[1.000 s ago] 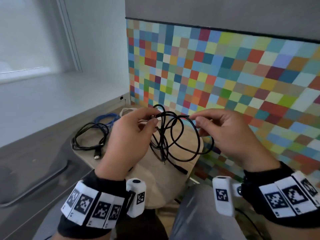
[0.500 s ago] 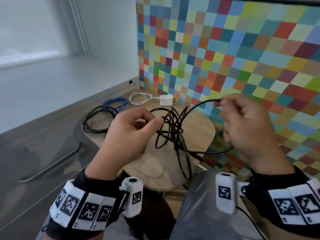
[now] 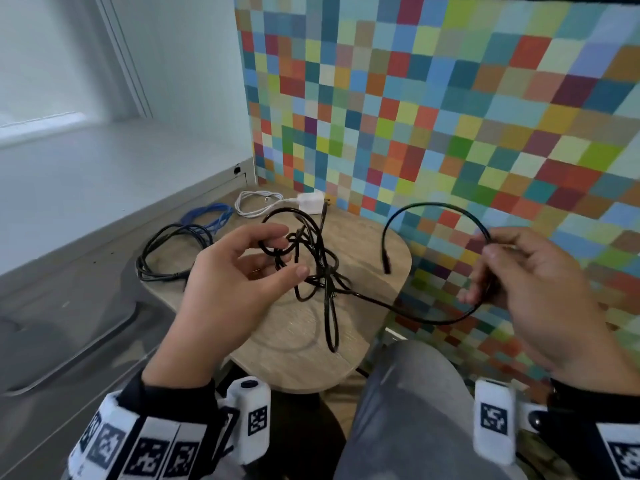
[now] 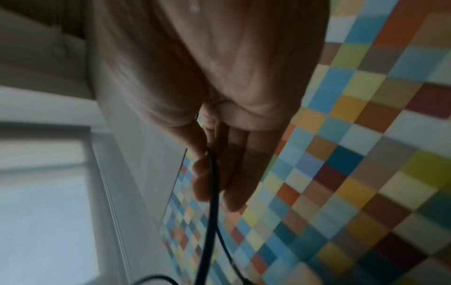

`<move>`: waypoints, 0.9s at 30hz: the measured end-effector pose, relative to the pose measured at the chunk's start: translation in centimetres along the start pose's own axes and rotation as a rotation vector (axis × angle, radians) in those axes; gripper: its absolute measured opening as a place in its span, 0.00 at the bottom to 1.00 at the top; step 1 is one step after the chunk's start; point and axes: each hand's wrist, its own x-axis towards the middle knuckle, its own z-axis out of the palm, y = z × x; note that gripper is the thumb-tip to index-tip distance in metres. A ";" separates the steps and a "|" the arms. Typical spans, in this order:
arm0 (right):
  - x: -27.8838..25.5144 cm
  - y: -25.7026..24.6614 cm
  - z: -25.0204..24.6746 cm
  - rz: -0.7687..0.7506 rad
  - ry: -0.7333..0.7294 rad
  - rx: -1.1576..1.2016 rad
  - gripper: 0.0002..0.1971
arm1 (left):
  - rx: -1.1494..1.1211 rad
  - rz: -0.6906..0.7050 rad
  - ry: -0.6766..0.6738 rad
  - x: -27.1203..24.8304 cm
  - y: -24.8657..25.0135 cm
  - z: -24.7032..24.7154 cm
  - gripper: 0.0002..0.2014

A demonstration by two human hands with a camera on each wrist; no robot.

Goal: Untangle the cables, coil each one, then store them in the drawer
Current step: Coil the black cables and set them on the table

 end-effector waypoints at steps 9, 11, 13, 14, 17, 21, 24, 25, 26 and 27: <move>-1.2 2.4 -0.1 -0.145 0.055 -0.673 0.30 | -0.095 0.118 -0.096 -0.7 0.1 1.8 0.22; -1.3 1.8 0.8 -0.249 0.069 -0.583 0.28 | -0.079 0.154 -0.146 -0.8 0.0 2.1 0.18; -1.4 1.1 1.9 -0.272 -0.033 -0.478 0.29 | -0.069 0.217 -0.214 -1.1 -0.2 2.3 0.16; -1.5 0.6 2.6 -0.260 -0.122 -0.438 0.30 | -0.053 0.256 -0.250 -1.2 -0.2 2.3 0.15; -1.5 -0.5 4.8 -0.254 -0.370 -0.471 0.32 | 0.049 0.309 -0.367 -1.4 0.0 2.0 0.22; -0.8 -0.5 7.5 -0.281 -0.544 -0.675 0.22 | 0.075 0.298 -0.443 -1.8 0.1 1.9 0.24; -0.6 0.1 8.4 -0.232 -0.576 -0.773 0.01 | 0.069 0.268 -0.417 -2.0 0.0 1.6 0.23; -0.5 0.2 8.3 -0.230 -0.564 -0.772 0.05 | 0.036 0.248 -0.403 -1.9 -0.2 1.3 0.23; -0.4 0.3 8.1 -0.227 -0.528 -0.746 0.06 | -0.015 0.217 -0.390 -1.8 -0.4 1.0 0.22; -0.3 0.1 7.7 -0.233 -0.468 -0.694 0.07 | -0.074 0.176 -0.382 -1.7 -0.4 0.7 0.20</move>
